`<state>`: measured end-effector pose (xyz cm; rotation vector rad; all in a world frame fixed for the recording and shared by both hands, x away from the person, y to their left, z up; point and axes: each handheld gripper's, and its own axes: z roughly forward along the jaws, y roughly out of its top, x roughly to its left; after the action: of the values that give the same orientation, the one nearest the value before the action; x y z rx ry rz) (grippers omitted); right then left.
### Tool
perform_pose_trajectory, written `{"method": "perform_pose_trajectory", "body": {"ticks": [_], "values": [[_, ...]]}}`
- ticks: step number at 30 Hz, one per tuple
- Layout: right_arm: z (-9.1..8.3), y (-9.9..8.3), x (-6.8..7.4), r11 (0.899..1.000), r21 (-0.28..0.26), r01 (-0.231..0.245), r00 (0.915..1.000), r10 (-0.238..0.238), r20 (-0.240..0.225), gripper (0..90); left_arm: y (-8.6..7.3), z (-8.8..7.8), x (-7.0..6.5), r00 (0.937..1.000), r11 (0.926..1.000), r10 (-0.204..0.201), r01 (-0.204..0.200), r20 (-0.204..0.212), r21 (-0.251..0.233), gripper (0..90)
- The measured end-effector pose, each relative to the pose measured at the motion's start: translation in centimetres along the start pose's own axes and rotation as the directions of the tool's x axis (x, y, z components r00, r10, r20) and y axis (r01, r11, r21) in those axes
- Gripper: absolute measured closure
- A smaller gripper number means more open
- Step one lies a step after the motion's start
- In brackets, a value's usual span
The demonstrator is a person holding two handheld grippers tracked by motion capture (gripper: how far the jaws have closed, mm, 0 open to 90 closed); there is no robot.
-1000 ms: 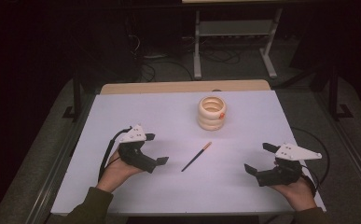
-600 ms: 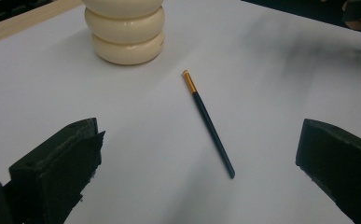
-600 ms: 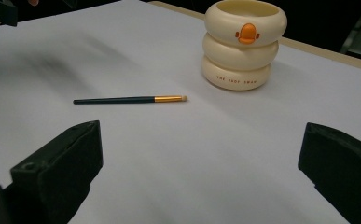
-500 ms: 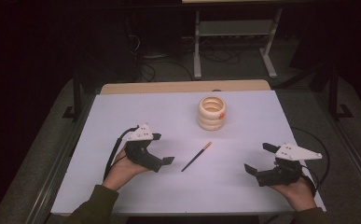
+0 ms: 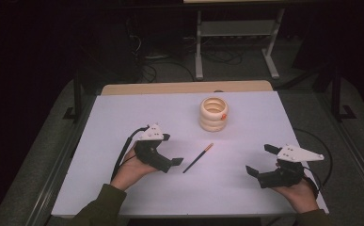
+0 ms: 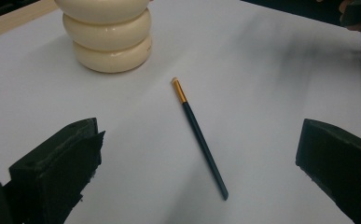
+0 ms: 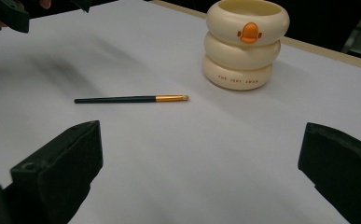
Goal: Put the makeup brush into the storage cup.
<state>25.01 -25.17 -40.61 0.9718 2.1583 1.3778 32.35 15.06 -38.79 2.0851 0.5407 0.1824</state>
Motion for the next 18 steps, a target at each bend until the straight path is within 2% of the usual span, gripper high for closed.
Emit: {"method": "perform_pose_trajectory", "body": {"ticks": [6,11,12,15,16,18], "values": [[0.0,0.0,0.0,1.0,0.002,-0.002,1.0,0.002,0.002,0.0,0.4,0.8,-0.1,0.9999,0.9998,-0.008,0.008,-0.01,0.016,0.0],[0.0,0.0,0.0,1.0,0.007,0.001,1.0,-0.001,0.006,0.0,0.6,1.4,0.0,0.9999,0.9996,-0.005,0.006,-0.009,0.027,0.0],[0.0,0.0,0.0,1.0,0.007,-0.001,1.0,0.001,0.005,0.0,0.7,1.4,0.0,1.0,0.9994,0.006,-0.005,-0.008,0.034,0.0],[0.0,0.0,0.0,1.0,0.005,-0.001,1.0,0.001,0.006,0.0,0.8,1.7,0.0,0.9999,0.9992,-0.008,0.008,-0.008,0.039,0.0],[0.0,0.0,0.0,1.0,0.003,0.0,1.0,0.0,0.005,0.0,0.9,1.8,0.1,1.0,0.9991,0.002,-0.002,-0.008,0.043,0.0],[0.0,0.0,0.0,1.0,0.003,0.0,1.0,0.0,0.006,0.0,1.0,2.0,0.1,0.9999,0.9989,-0.004,0.004,-0.01,0.046,0.0]]}}
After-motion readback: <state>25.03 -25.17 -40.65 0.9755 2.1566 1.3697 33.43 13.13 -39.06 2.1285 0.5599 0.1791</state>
